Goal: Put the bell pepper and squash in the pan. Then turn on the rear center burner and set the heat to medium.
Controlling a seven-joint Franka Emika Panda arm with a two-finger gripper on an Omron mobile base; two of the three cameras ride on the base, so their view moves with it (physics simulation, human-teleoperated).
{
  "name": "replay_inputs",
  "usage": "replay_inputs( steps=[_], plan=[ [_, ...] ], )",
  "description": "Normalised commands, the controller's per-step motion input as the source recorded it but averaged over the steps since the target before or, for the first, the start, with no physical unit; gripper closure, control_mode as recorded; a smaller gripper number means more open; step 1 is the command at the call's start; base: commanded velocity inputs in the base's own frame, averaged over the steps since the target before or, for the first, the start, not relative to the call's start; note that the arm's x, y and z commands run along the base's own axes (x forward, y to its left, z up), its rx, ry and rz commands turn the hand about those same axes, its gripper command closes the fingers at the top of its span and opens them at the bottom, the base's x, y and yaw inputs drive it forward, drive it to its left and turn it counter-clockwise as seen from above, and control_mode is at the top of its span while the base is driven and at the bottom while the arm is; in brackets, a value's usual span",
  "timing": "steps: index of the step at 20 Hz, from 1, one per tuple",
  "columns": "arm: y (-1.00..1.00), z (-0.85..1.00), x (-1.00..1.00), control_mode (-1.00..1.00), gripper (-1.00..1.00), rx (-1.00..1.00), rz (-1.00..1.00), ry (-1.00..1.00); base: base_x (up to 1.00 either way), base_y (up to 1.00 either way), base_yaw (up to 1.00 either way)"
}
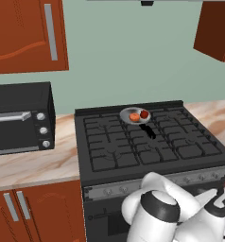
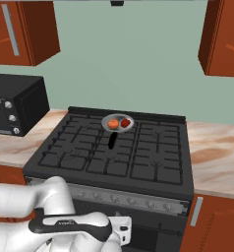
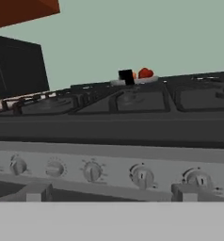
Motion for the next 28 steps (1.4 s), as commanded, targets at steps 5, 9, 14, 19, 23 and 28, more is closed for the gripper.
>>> replay_inputs(
  steps=[5,9,14,19,23,28],
  plan=[
    [0.11,0.0,0.01,-1.0,-1.0,0.03,-0.02,-0.1,0.0,0.0,0.0],
    [0.06,0.0,0.04,-1.0,-1.0,0.0,-0.03,-0.07,0.0,0.0,0.0],
    [0.0,-0.16,0.16,-1.0,-1.0,0.0,-0.09,0.0,0.0,0.0,0.0],
    [0.0,-0.16,0.33,-1.0,-1.0,0.0,-0.18,0.0,0.0,0.0,0.0],
    [0.0,-0.07,0.35,-1.0,-1.0,0.0,-0.18,0.0,0.0,0.0,0.0],
    [-0.14,-0.05,0.6,-1.0,-1.0,0.0,-0.16,0.0,0.0,0.0,0.0]
  ],
)
